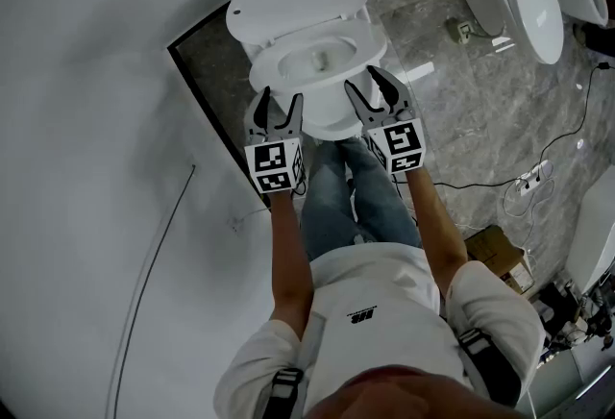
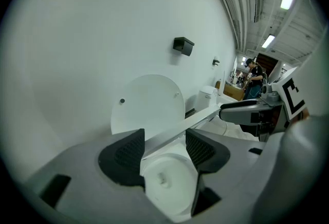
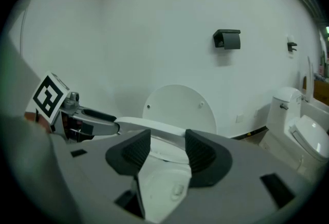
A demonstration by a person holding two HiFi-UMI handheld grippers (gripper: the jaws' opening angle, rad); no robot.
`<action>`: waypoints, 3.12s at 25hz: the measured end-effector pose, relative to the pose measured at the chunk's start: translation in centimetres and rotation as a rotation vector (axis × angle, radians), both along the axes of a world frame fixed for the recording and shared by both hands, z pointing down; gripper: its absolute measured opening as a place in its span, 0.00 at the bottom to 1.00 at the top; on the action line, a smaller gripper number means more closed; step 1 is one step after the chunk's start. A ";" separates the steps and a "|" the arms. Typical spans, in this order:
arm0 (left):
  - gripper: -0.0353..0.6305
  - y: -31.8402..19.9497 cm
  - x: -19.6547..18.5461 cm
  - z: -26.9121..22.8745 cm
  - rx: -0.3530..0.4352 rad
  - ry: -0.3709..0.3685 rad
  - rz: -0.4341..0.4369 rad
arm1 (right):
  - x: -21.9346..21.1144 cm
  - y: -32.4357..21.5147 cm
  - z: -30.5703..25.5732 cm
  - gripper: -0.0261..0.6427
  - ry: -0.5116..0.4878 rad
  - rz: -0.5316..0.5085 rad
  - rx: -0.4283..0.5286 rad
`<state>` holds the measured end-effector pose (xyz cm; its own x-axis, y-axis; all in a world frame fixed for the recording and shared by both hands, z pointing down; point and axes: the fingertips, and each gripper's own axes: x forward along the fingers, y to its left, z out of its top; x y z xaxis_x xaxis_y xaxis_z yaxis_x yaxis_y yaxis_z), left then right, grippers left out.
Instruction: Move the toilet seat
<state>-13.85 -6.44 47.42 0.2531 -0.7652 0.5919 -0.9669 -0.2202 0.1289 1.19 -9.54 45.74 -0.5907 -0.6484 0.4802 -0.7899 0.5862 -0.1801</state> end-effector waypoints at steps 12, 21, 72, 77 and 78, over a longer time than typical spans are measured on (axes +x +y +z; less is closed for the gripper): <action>0.44 -2.0 -0.8 -0.8 0.025 0.007 -0.019 | -0.5 -2.1 -0.8 0.37 -0.008 0.027 0.021; 0.43 -3.7 -1.5 -1.3 0.043 0.007 -0.030 | -1.0 -3.9 -1.3 0.36 -0.014 0.039 0.039; 0.37 -11.1 -4.7 -3.2 0.134 0.023 -0.092 | -3.7 -11.8 -3.1 0.34 -0.021 0.072 0.085; 0.37 -12.0 -4.9 -2.5 0.138 0.027 -0.092 | -3.8 -12.6 -2.4 0.34 -0.013 0.075 0.087; 0.37 -12.2 -5.0 -2.6 0.140 0.027 -0.092 | -3.9 -12.7 -2.5 0.34 -0.013 0.075 0.088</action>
